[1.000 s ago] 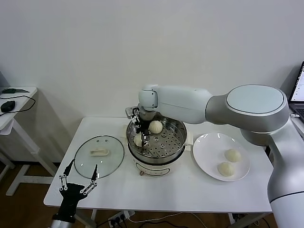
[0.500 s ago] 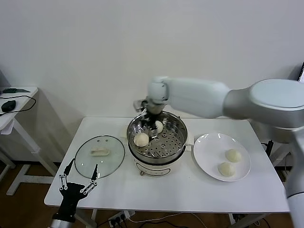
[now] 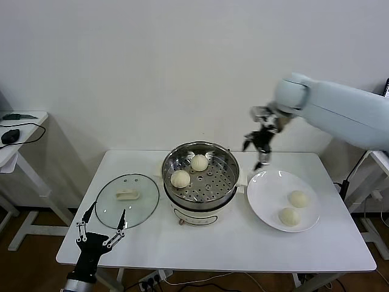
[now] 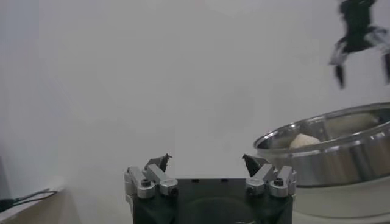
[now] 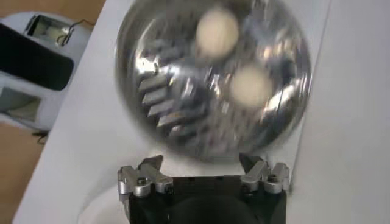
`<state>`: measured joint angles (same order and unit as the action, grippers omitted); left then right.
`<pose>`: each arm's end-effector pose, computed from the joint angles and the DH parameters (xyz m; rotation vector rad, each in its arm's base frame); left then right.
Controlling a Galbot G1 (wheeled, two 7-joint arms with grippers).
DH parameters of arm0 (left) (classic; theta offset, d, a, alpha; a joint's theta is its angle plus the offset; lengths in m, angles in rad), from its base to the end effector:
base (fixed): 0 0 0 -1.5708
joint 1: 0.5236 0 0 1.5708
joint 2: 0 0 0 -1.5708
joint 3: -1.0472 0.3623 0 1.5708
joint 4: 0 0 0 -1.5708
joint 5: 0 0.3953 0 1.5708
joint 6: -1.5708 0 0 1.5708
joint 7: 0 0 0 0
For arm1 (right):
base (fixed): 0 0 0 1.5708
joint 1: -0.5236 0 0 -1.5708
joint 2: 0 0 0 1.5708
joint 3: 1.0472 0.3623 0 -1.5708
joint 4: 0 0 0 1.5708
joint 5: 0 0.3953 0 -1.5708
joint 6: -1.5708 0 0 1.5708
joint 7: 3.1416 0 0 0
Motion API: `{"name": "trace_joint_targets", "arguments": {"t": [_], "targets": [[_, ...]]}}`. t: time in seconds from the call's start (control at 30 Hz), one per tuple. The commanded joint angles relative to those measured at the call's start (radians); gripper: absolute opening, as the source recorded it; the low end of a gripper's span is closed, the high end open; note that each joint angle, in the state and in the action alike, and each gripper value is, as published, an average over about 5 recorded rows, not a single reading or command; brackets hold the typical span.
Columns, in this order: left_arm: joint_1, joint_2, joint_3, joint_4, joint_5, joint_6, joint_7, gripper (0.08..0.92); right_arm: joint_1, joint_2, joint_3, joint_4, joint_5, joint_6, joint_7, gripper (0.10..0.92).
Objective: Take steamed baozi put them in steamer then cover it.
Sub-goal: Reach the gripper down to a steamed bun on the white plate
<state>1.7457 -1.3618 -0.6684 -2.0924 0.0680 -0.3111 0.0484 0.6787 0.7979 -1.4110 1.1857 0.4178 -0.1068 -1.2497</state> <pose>0.1623 0.0827 -0.3341 0.1563 2.9598 0.4794 0.6176 -0.1115 -0.0354 1.4804 -1.3110 1.3279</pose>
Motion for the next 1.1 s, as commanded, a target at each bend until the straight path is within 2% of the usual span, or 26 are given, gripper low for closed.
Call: {"name": "trace_joint_targets", "arguments": {"t": [0.03,0.53,1.1], "targets": [[-0.001,-0.003,0.003,-0.002,0.002,0.005,0.002,0.823,-0.123,-0.224,-0.024,0.042,-0.099,0.051,0.015,0.823],[0.009,-0.006,-0.006,0.003,0.009,0.002,0.005,0.823,-0.317,-0.173,0.039,-0.009,-0.144,0.015,0.123,0.823],[0.023,-0.009,-0.014,0.009,0.021,-0.009,0.004,0.823,-0.441,-0.129,0.157,-0.09,-0.203,0.011,0.15,0.823]]}}
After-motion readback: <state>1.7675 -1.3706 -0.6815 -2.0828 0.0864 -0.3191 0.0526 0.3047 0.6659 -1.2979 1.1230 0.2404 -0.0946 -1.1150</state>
